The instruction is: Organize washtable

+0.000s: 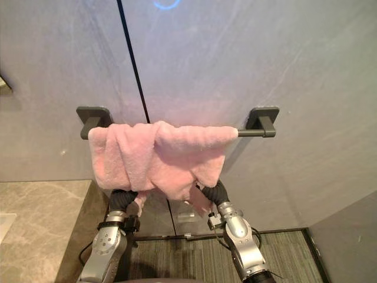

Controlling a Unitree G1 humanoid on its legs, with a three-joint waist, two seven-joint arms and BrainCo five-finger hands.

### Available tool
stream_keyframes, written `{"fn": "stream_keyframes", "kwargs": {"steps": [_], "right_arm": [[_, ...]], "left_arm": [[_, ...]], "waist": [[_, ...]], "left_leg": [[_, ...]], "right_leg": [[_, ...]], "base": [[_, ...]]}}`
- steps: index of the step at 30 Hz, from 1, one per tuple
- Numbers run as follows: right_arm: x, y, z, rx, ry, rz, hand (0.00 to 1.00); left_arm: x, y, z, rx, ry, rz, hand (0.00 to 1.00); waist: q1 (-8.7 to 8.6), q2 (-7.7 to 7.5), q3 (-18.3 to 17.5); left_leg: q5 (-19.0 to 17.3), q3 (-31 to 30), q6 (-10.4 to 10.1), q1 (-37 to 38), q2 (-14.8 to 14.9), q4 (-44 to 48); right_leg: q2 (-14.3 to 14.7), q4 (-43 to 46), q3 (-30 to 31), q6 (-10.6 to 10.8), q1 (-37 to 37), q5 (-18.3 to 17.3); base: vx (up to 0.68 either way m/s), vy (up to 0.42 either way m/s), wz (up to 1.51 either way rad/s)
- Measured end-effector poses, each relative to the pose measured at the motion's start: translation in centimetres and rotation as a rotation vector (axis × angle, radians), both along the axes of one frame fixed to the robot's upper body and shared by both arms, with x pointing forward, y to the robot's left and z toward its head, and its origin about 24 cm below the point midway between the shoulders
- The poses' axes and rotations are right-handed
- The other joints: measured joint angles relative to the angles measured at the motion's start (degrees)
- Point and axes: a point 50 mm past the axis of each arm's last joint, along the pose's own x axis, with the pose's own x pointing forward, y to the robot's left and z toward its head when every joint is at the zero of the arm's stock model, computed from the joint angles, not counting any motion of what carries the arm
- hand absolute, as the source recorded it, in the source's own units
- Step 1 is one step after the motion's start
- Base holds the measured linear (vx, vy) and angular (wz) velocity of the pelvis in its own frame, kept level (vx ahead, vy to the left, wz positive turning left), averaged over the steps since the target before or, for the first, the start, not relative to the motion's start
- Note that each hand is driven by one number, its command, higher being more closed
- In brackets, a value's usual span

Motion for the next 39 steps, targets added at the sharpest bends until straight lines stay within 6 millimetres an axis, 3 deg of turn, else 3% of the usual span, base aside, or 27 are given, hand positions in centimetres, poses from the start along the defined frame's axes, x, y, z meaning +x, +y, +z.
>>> {"fn": "stream_keyframes", "kwargs": {"steps": [11, 26, 31, 39], "right_arm": [[0.4, -3.1, 1.3, 0.004, -0.056, -0.147, 1.0], [0.4, -4.2, 0.8, -0.004, -0.036, -0.188, 1.0], [0.1, -4.4, -1.1, -0.016, 0.05, -0.197, 1.0], [-0.1, -4.5, -2.1, -0.021, 0.089, -0.196, 1.0]], "left_arm": [[0.1, 0.3, 0.6, -0.018, -0.028, 0.007, 1.0], [0.2, -0.4, 1.1, -0.022, -0.051, -0.06, 1.0], [-0.1, -0.6, -0.7, -0.037, 0.03, -0.066, 1.0], [-0.6, -0.4, -3.0, -0.025, 0.133, -0.078, 1.0]], "waist": [[-0.02, 0.03, 0.0], [-0.14, 0.59, 0.3], [-0.14, 0.75, 0.4], [-0.2, 1.37, 0.0]], "left_leg": [[-0.1, 0.0, 0.0, 0.0, 0.0, 0.0], [-0.1, 0.2, 0.0, 0.0, -0.1, 0.0], [-0.1, 0.2, 0.0, -0.4, -0.1, 0.0], [0.0, -0.1, 0.0, -0.6, -0.1, -0.2]], "right_leg": [[0.0, 0.0, 0.1, 0.0, 0.0, 0.0], [-0.1, 0.0, 0.2, 0.0, -0.2, 0.0], [-0.1, 0.0, 0.2, 0.0, -0.5, 0.0], [-0.1, 0.0, -0.2, 0.0, -0.7, 0.0]], "base": [[0.0, 0.0, 0.0], [0.0, 0.0, 0.0], [0.0, 0.0, 0.0], [0.0, 0.0, 0.0]]}}
